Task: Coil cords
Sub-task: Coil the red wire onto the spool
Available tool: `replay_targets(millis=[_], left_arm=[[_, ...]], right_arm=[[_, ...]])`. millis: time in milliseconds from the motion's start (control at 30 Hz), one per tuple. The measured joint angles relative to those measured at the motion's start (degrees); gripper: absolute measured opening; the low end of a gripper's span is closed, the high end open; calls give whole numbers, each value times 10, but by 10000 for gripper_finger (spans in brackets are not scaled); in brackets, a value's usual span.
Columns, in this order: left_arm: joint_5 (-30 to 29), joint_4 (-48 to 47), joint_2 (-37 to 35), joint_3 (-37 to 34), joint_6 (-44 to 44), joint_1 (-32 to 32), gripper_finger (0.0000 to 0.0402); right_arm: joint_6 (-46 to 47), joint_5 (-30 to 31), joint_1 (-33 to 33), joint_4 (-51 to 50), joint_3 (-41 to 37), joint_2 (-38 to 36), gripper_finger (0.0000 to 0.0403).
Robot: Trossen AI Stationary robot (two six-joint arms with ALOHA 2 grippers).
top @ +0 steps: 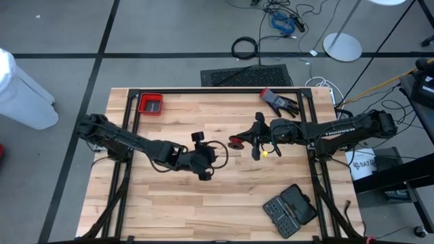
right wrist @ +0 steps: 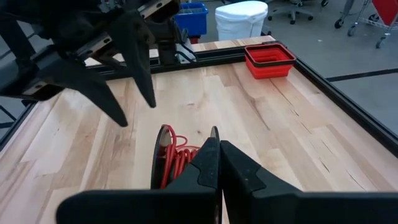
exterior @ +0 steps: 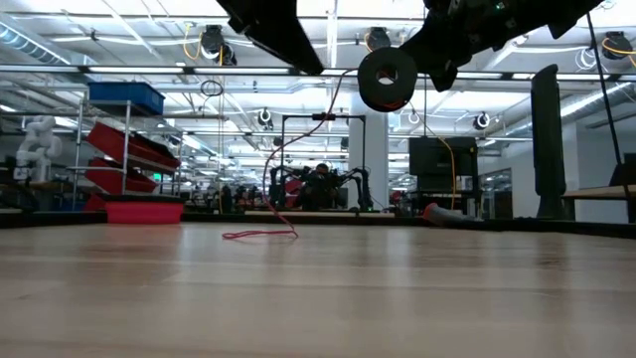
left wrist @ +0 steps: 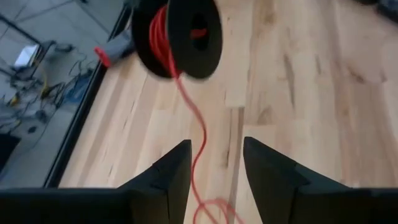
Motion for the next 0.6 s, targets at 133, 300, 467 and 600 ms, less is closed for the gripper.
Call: replay_targets(millis=[133, 300, 467, 600], left_arm=[[-22, -49, 0, 0, -45, -9, 154], [-37, -77, 0, -4, -74, -32, 154], [-44, -19, 0, -52, -49, -37, 154], [-33, 44, 0, -110, -26, -26, 154]], right_arm=[[3, 2, 0, 0, 0, 0, 0], [3, 2, 0, 0, 0, 0, 0], [9, 2, 0, 0, 0, 0, 0], [16, 1, 0, 0, 0, 0, 0]])
